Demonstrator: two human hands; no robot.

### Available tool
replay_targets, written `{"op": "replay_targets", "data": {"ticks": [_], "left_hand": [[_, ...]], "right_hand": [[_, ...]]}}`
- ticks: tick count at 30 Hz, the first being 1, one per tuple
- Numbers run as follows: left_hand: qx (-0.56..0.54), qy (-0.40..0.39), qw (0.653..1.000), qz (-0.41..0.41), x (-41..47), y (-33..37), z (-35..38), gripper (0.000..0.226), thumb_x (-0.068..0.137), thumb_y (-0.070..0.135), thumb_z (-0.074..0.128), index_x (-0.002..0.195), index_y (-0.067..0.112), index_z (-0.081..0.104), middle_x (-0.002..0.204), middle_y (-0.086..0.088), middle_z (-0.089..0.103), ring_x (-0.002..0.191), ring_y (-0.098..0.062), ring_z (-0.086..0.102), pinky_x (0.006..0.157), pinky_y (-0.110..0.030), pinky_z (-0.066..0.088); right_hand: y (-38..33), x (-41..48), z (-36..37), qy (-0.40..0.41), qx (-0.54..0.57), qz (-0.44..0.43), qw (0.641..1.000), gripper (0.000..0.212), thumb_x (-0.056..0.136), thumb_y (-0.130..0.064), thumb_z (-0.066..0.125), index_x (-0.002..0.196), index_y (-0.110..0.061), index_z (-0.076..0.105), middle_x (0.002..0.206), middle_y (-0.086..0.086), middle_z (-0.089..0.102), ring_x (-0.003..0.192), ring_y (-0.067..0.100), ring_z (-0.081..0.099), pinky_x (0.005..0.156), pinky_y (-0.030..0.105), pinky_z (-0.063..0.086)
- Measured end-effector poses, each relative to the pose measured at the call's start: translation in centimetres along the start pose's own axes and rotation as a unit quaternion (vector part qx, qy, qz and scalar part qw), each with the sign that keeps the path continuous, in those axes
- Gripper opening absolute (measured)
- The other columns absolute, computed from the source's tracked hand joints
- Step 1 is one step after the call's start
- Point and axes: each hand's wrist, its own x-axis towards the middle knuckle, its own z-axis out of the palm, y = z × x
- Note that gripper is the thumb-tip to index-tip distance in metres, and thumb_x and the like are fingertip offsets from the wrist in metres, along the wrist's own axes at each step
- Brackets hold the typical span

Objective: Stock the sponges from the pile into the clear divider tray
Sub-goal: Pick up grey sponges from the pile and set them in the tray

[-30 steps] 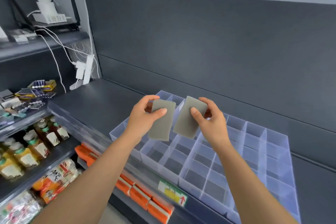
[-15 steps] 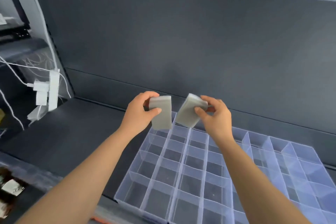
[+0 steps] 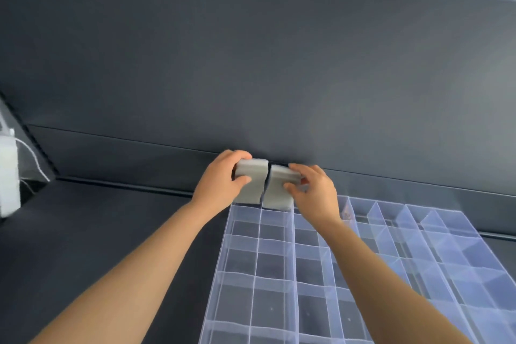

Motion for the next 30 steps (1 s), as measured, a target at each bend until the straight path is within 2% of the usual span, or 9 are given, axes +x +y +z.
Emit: {"op": "replay_targets", "data": {"ticks": [4,9,12,15,18,22,26,30], "left_hand": [[0.004,-0.032,0.999,0.006,0.6,-0.5,0.5,0.033,0.08,0.012,0.067,0.107,0.028,0.056,0.102,0.013,0.053,0.081,-0.005,0.052,0.071,-0.024,0.046],[0.035,-0.073,0.997,-0.011,0.4,-1.9,1.2,0.034,0.083,0.013,0.066,0.111,0.027,0.054,0.106,0.015,0.053,0.068,-0.008,0.051,0.072,-0.031,0.049],[0.069,-0.077,0.995,-0.005,0.2,-2.3,1.5,0.033,0.084,0.014,0.066,0.113,0.024,0.055,0.107,0.013,0.051,0.067,-0.007,0.049,0.069,-0.029,0.047],[0.112,-0.048,0.992,0.026,-0.3,-2.7,1.8,0.033,0.083,0.014,0.068,0.114,0.018,0.059,0.108,0.007,0.046,0.065,-0.01,0.046,0.065,-0.028,0.045],[0.141,-0.025,0.988,0.051,-0.6,-2.8,2.1,0.032,0.08,0.01,0.071,0.111,0.012,0.062,0.103,0.002,0.047,0.072,-0.011,0.042,0.064,-0.029,0.046],[0.171,-0.019,0.982,0.082,-0.9,-2.6,2.3,0.032,0.078,0.009,0.072,0.109,0.01,0.063,0.102,-0.002,0.051,0.086,-0.017,0.051,0.062,-0.034,0.051],[0.218,-0.008,0.972,0.086,-1.2,-2.4,2.3,0.037,0.078,0.015,0.072,0.113,0.015,0.061,0.104,-0.002,0.051,0.092,-0.019,0.053,0.052,-0.03,0.048],[0.262,0.003,0.96,0.095,-1.4,-1.6,2.3,0.042,0.074,0.017,0.075,0.113,0.013,0.059,0.102,-0.005,0.052,0.09,-0.024,0.053,0.057,-0.034,0.052]], "right_hand": [[0.7,0.2,0.8,-0.008,-0.021,-0.008,1.0,0.038,0.085,-0.021,0.067,0.122,-0.023,0.06,0.116,-0.004,0.058,0.089,0.014,0.059,0.081,0.027,0.048],[1.2,0.0,1.4,-0.01,-0.076,-0.043,0.996,0.041,0.086,-0.021,0.064,0.125,-0.023,0.052,0.113,-0.002,0.057,0.085,0.021,0.058,0.073,0.034,0.05],[1.5,0.0,1.7,-0.011,-0.111,-0.069,0.991,0.031,0.087,-0.02,0.064,0.117,-0.02,0.056,0.107,0.002,0.058,0.078,0.024,0.057,0.063,0.034,0.049],[2.0,-0.1,2.0,0.001,-0.132,-0.104,0.986,0.022,0.081,-0.013,0.068,0.103,-0.014,0.064,0.104,0.005,0.058,0.084,0.027,0.057,0.056,0.034,0.049],[2.4,-0.4,2.5,0.021,-0.151,-0.137,0.979,0.018,0.075,-0.004,0.072,0.09,-0.01,0.067,0.093,0.007,0.056,0.081,0.029,0.056,0.045,0.035,0.048],[2.3,-0.6,2.6,0.031,-0.16,-0.154,0.975,0.017,0.073,-0.001,0.073,0.087,-0.009,0.068,0.086,0.008,0.056,0.074,0.03,0.056,0.038,0.033,0.046],[2.2,-0.8,2.1,0.006,-0.189,-0.147,0.971,0.025,0.076,-0.007,0.072,0.1,-0.011,0.066,0.096,0.008,0.057,0.082,0.03,0.057,0.041,0.032,0.045],[2.4,-2.0,0.8,-0.033,-0.226,-0.119,0.966,0.043,0.086,-0.021,0.063,0.128,-0.015,0.051,0.119,0.006,0.053,0.105,0.027,0.051,0.06,0.037,0.052]]}}
